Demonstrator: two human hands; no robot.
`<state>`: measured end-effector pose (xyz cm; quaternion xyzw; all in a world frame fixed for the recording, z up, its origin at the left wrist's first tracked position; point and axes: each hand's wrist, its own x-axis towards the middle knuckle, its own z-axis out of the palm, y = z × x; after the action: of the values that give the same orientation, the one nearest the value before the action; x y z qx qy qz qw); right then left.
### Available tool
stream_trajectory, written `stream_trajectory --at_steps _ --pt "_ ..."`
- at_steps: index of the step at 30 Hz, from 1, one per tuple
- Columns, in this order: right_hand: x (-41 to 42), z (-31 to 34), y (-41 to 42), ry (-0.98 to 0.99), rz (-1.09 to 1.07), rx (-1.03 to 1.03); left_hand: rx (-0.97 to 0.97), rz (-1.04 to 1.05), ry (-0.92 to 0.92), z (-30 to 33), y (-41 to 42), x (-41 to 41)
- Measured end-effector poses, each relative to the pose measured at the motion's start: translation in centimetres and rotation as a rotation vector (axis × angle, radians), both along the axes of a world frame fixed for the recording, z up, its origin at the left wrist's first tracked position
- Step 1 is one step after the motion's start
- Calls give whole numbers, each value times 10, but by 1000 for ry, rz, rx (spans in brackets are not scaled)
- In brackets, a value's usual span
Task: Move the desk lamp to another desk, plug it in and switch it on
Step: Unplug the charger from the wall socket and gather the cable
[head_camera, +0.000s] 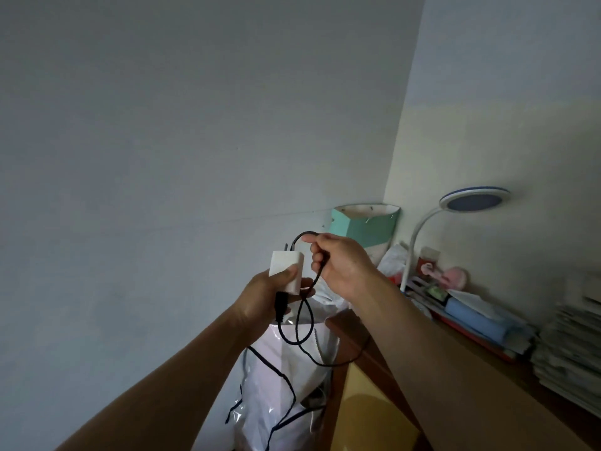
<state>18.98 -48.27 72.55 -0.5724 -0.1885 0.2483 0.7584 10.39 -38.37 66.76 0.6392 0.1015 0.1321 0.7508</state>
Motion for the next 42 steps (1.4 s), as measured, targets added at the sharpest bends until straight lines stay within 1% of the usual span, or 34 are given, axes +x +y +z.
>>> stream_trajectory --at_steps 3,10,13,15,17,18,20,22,24,26,29,32,34,37,40,42 --pt "6 7 -6 -11 -37 26 16 -2 -27 0 -8 6" --pt "19 5 -17 -97 -76 0 119 12 -64 10 -11 15" --pt "26 0 -22 -126 -66 -54 143 -2 -69 13 -12 16" --pt "30 -8 -28 -89 -18 -94 106 22 -103 16 -12 18" --pt "32 -23 -32 -31 48 -139 5 57 -141 21 -11 22" --pt "33 -34 -33 -35 86 -177 -39 72 -158 25 -10 24" --pt "31 -57 -35 -129 219 -291 -82 97 -184 32 -8 28" --pt "30 -79 -38 -313 386 -428 -89 121 -211 38 -5 31" --pt "36 -96 -45 -505 426 -581 -86 150 -236 42 0 32" --pt "49 -107 -55 -597 353 -695 -80 203 -255 45 7 32" --pt "75 -114 -73 -632 220 -792 -66 294 -253 45 20 30" --pt "99 -110 -88 -645 108 -829 10 385 -211 37 31 29" --pt "117 -101 -96 -690 19 -841 104 412 -157 28 36 31" --pt "139 -85 -103 -682 -67 -766 248 400 -95 18 37 38" --pt "155 -72 -103 -617 -132 -625 344 359 -67 13 31 50" --pt "162 -67 -98 -584 -189 -567 382 300 -47 10 23 61"
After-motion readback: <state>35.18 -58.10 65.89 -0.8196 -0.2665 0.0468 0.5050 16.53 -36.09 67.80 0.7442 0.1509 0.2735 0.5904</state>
